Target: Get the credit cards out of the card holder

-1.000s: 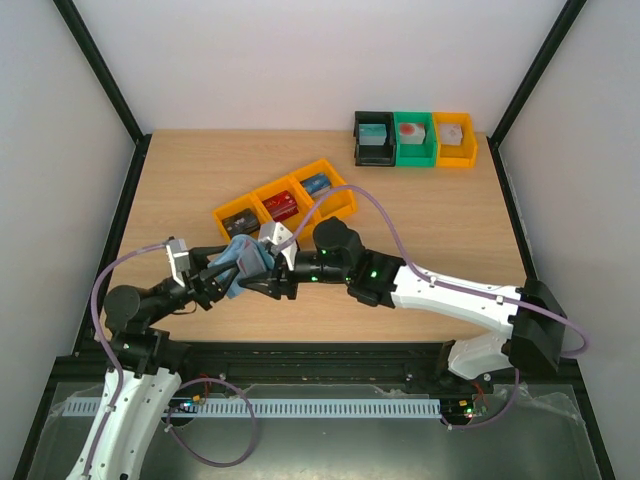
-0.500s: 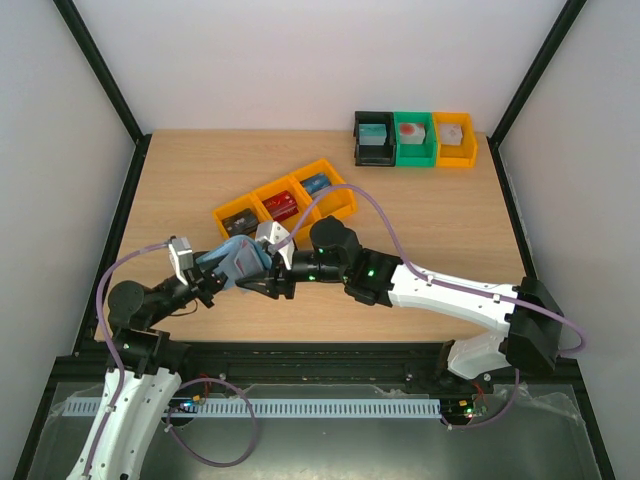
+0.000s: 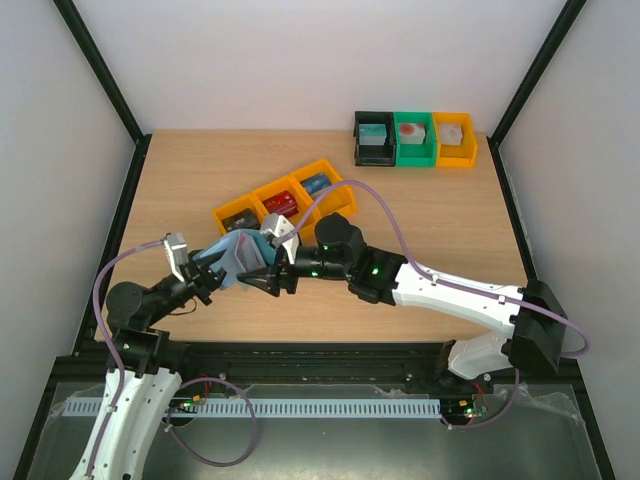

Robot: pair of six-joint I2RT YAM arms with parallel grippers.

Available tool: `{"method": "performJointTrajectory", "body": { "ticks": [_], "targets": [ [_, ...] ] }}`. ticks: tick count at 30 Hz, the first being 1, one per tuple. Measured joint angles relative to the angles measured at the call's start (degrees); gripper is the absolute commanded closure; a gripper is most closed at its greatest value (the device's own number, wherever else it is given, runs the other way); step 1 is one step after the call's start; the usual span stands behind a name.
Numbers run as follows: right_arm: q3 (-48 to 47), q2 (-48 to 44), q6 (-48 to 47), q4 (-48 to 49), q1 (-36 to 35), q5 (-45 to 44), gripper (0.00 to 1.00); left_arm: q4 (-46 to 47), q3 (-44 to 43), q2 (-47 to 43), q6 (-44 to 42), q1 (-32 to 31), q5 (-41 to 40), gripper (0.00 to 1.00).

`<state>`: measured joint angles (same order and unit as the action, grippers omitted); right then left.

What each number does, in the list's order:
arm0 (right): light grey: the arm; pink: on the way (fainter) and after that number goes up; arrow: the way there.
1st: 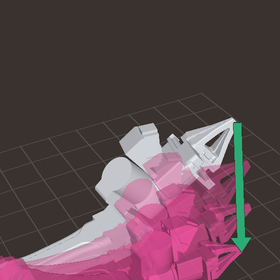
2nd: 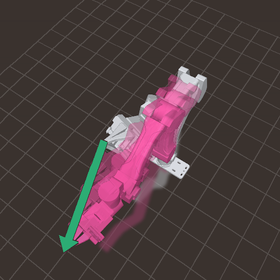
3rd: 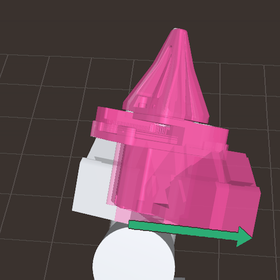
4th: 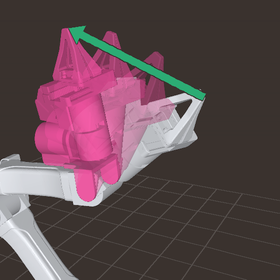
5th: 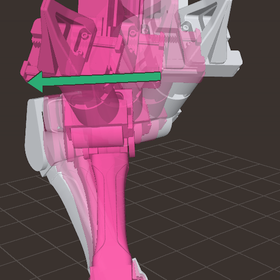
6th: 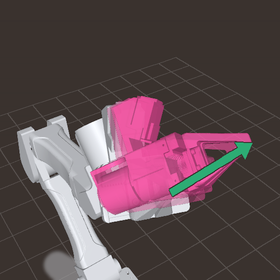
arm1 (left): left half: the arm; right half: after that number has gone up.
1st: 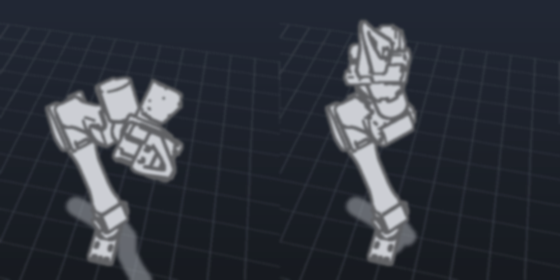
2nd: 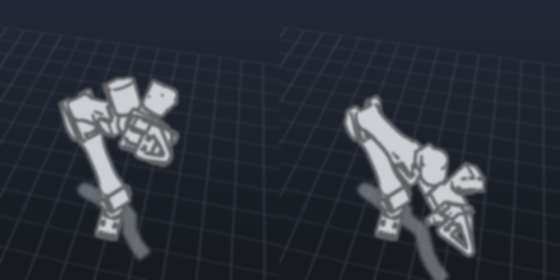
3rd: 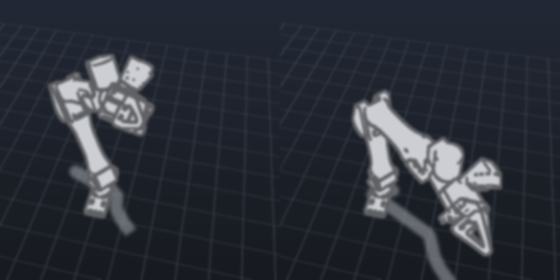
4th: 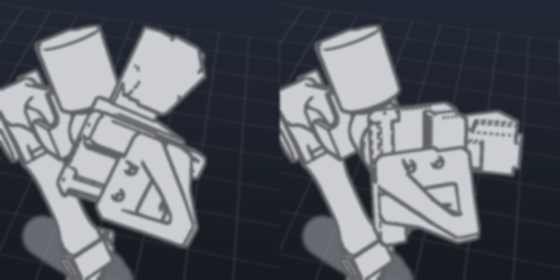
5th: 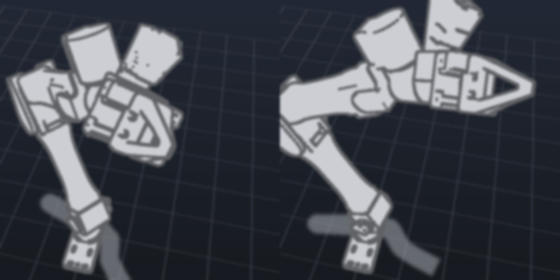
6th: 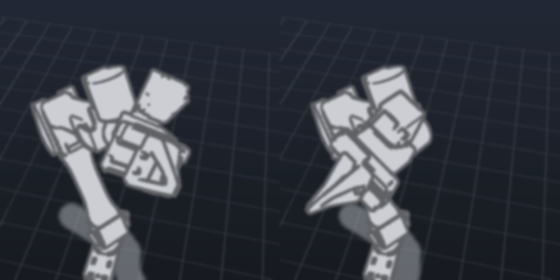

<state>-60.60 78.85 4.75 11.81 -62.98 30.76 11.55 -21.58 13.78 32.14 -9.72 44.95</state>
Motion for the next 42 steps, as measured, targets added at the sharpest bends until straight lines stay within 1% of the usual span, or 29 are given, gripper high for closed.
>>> {"method": "performJointTrajectory", "body": {
  "ticks": [2,5,12,14,15,16,24,28,29,31,32,33,37,39,42],
  "targets": [
    [0.0,-0.11,0.52,0.0,0.35,-0.46,0.23,0.46,0.0,0.0,0.57,0.04,-0.04,0.98],
    [0.0,-0.37,1.03,-0.15,0.79,-1.53,0.19,0.94,0.0,0.0,0.94,0.13,-0.24,0.98],
    [0.13,-1.81,2.12,-0.72,1.86,-3.45,0.19,1.01,0.0,0.0,1.38,0.42,-1.03,0.98],
    [0.13,-2.25,2.19,-0.85,2.05,-3.98,0.2,1.01,0.0,0.0,1.46,0.42,-1.05,0.98],
    [0.13,-2.43,2.21,-0.87,2.16,-4.22,0.28,1.01,0.0,0.0,1.49,0.42,-1.03,0.98],
    [0.13,-2.91,2.25,-0.92,2.45,-5.09,0.34,1.01,0.0,0.0,1.49,0.42,-0.92,0.98],
    [0.15,-3.21,2.58,-1.38,3.06,-6.34,0.56,1.42,0.0,-0.26,1.51,0.42,0.52,0.98],
    [0.28,-3.98,2.19,-2.47,3.06,-6.23,0.74,1.38,0.02,-0.48,1.49,0.44,0.66,0.98],
    [0.33,-4.26,2.23,-2.69,3.02,-6.01,0.82,1.38,0.02,-0.52,1.44,0.44,0.66,0.96],
    [0.33,-4.68,1.73,-3.06,3.02,-5.79,0.94,1.25,0.02,-0.59,1.2,0.5,0.44,0.76],
    [0.33,-4.85,1.86,-3.37,2.99,-5.62,0.98,0.98,0.02,-0.63,1.03,0.57,0.15,0.64],
    [0.33,-4.92,1.81,-3.82,2.97,-5.68,0.98,0.66,0.04,-0.7,0.55,0.66,-0.28,0.58],
    [0.33,-4.92,1.68,-6.95,3.06,-7.65,0.98,-0.96,0.13,-1.6,-0.42,0.98,-3.37,0.42],
    [0.31,-4.92,1.68,-8.83,3.1,-9.31,0.99,-1.9,0.13,-2.14,-0.46,1.4,-5.29,0.39],
    [-0.11,-4.92,1.92,-11.87,3.13,-12.33,0.98,-3.39,0.13,-2.71,-1.05,2.19,-8.28,0.39]
  ]
}}
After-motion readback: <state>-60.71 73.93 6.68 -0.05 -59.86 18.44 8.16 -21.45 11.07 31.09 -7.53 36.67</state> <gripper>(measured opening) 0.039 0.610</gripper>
